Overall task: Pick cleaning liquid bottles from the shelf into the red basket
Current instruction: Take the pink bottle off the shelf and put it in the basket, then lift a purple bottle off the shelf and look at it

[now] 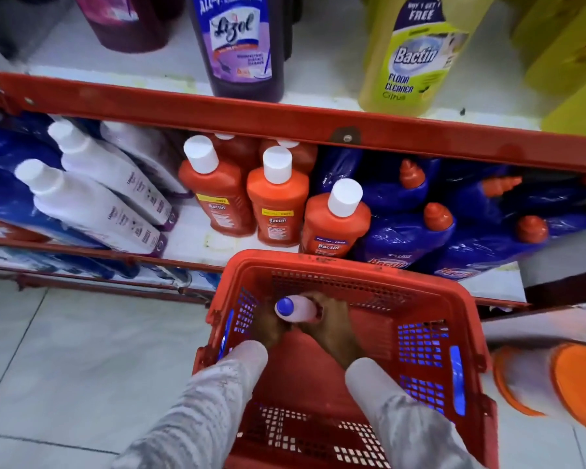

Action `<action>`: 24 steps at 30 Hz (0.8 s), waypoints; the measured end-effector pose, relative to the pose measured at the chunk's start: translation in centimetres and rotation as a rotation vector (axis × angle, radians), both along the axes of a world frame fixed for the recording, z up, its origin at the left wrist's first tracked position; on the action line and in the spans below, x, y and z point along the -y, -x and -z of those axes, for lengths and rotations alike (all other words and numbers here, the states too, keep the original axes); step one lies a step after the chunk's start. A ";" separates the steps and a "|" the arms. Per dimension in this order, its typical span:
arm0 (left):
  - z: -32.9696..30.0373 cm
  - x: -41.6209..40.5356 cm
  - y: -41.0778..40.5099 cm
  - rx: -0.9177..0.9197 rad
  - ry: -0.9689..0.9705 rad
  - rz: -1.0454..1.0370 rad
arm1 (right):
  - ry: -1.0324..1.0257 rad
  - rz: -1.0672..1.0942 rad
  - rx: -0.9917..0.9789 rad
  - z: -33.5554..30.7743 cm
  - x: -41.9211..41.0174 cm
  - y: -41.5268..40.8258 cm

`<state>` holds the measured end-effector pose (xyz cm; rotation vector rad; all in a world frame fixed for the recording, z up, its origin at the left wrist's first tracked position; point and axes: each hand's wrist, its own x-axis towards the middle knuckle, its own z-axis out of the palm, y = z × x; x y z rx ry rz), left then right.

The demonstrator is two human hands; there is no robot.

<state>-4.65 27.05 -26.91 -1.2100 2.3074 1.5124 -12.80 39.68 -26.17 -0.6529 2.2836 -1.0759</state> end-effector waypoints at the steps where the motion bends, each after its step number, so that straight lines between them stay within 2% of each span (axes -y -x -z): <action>1: 0.1 -0.2 0.0 -0.007 0.008 -0.002 | 0.002 -0.003 0.002 0.4 -0.1 0.2; 5: -0.5 -0.2 0.4 -0.050 0.003 0.031 | -0.003 -0.044 -0.033 0.0 0.0 1.6; 8: -3.5 0.7 -0.1 -0.174 -0.009 0.054 | -0.080 -0.119 -0.070 -2.4 0.3 2.7; 11: -8.6 2.0 -1.5 -0.319 0.170 0.144 | -0.129 -0.229 -0.163 -7.0 0.9 3.4; 14: -14.8 4.3 -2.7 -0.458 0.450 0.232 | -0.057 -0.321 -0.339 -14.2 2.1 3.6; 16: -18.6 6.3 -2.7 -0.535 0.645 0.243 | 0.027 -0.276 -0.455 -19.4 3.5 3.3; 19: -23.5 9.7 -1.8 -0.669 0.950 0.196 | 0.235 -0.093 -0.600 -24.9 6.3 3.0; 22: -26.5 12.7 0.1 -0.679 1.152 0.125 | 0.440 0.132 -0.709 -28.3 9.9 3.4; 24: -27.3 14.3 1.2 -0.603 1.208 0.088 | 0.510 0.269 -0.761 -30.1 12.5 3.4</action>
